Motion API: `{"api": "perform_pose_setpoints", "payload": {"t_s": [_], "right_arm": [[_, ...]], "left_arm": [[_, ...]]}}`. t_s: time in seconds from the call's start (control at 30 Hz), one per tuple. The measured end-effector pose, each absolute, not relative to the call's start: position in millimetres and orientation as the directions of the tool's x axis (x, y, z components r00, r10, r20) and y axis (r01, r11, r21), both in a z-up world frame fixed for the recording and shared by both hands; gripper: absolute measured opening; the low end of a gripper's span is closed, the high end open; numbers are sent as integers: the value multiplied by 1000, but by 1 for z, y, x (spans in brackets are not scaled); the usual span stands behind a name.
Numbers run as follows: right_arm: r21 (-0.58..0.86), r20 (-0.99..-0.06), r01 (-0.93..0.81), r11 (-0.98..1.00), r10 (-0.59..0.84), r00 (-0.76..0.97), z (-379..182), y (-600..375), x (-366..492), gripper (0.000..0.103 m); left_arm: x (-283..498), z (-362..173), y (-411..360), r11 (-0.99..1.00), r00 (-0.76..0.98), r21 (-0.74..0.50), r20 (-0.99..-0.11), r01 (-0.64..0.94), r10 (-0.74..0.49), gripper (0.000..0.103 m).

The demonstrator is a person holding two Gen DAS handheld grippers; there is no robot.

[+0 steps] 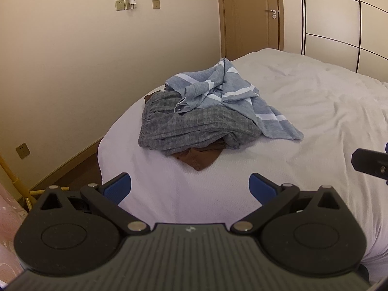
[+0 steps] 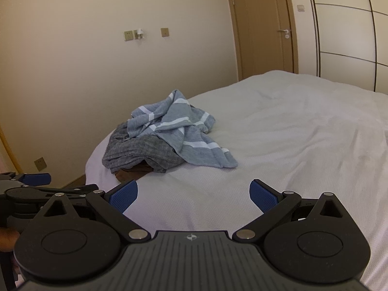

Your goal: Fold clothes

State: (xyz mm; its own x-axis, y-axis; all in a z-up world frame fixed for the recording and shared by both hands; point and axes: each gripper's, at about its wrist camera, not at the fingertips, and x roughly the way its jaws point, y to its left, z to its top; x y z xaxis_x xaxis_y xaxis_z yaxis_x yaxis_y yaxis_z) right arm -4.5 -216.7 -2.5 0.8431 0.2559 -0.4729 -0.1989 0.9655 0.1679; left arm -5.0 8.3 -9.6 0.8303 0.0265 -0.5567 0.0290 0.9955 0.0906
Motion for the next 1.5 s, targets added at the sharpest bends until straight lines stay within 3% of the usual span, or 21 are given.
{"api": "perform_pose_setpoints", "payload": {"t_s": [1.5], "right_arm": [[179,-526,-173,968,243,815,-10,-219,1,101]], "left_arm": [[-10,-9,4,994,831,63,-555,89,-39,102]]}}
